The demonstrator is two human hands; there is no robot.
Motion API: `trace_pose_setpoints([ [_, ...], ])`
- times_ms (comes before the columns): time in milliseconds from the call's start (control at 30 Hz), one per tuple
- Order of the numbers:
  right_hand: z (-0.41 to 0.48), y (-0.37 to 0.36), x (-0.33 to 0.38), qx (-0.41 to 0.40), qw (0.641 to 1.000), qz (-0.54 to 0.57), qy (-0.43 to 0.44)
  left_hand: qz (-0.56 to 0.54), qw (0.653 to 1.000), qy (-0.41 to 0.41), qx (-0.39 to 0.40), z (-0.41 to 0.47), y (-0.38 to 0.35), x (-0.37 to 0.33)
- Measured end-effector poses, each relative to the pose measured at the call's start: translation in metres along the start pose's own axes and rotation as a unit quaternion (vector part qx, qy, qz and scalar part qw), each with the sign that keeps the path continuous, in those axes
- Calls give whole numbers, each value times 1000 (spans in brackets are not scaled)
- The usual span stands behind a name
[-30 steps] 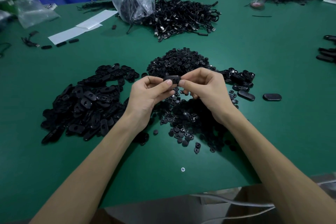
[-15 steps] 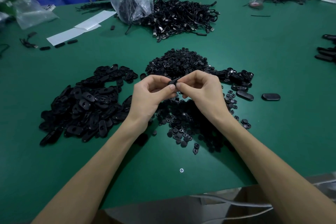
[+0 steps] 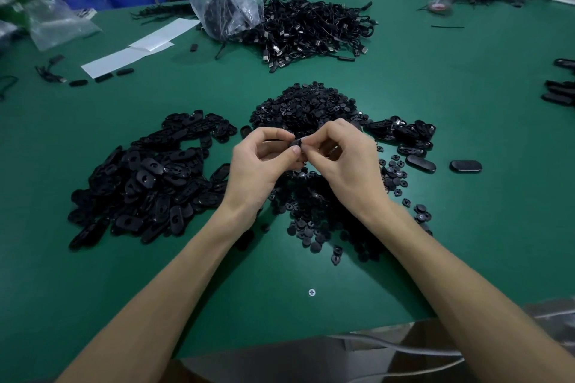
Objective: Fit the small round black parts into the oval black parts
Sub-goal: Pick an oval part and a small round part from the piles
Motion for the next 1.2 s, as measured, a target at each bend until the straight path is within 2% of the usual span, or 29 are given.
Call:
trace_pose_setpoints([
  [300, -3, -5, 8, 43, 999, 6, 34, -58, 997, 54, -9, 0, 4, 2],
  [567, 5, 4, 1, 36, 987, 121, -101, -76, 996, 41, 16, 7, 7, -4],
  [767, 4, 2, -8, 51, 975, 157, -147, 2, 999, -3, 54, 4, 5, -6],
  [1000, 3, 1, -5, 58, 980, 128, -140, 35, 998, -9, 55, 5, 4, -5],
  [1200, -2, -2, -2, 52, 991, 83, -94, 52, 998, -1, 37, 4, 0, -6],
])
Point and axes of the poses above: each hand's wrist, its own z-axis towards the middle knuckle, its own y-axis out of the back of the hand, x = y × z, the point moved 5 cm from there along z, towards the middle knuckle, and after that the axes turned 10 degrees about -x, right-handed, at the moved point
